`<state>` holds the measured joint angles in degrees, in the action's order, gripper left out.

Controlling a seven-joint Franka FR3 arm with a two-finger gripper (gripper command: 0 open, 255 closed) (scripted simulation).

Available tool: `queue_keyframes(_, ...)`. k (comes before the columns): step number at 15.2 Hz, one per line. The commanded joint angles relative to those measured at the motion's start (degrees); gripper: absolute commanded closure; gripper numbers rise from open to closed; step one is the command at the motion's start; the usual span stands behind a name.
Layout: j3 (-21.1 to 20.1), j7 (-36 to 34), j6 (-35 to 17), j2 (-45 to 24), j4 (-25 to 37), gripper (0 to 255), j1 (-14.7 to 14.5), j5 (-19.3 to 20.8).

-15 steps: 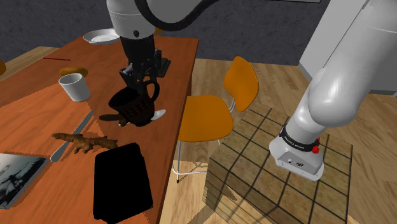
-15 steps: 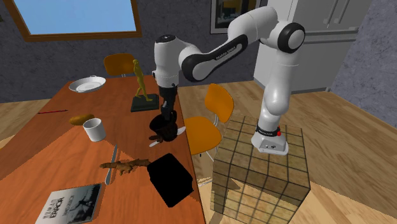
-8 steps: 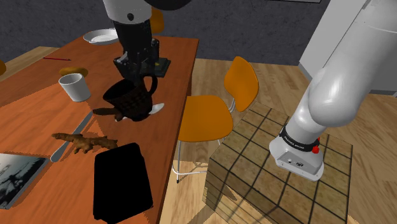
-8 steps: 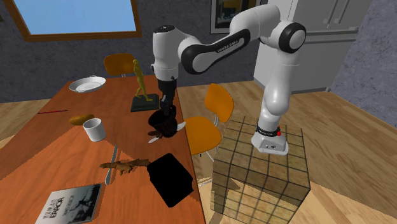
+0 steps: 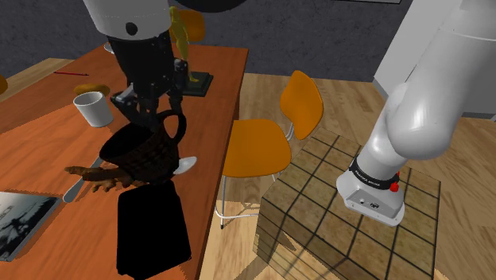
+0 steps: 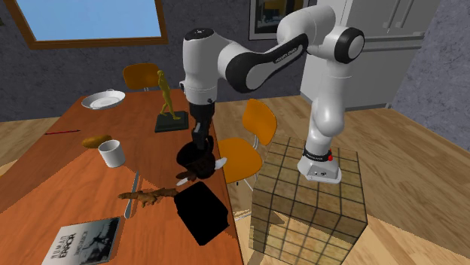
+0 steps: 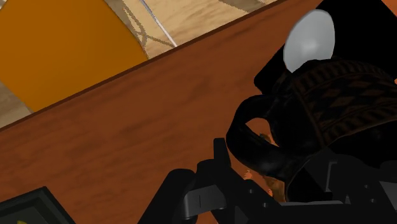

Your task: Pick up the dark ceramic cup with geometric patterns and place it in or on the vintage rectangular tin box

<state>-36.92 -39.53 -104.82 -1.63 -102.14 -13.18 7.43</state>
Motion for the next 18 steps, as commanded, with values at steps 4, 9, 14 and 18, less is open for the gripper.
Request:
queue_keyframes(4,-3.08,-7.47,2.49,-4.12,4.8,255,-4.08,2.85)
queue_keyframes(9,-2.96,-7.98,-1.27,-4.3,1.15,255,-3.99,3.13)
queue_keyframes(14,-2.86,-8.69,-4.91,-4.88,-2.11,255,-3.99,3.74)
queue_keyframes(18,-2.75,-9.41,-7.75,-5.62,-4.45,255,-4.06,4.46)
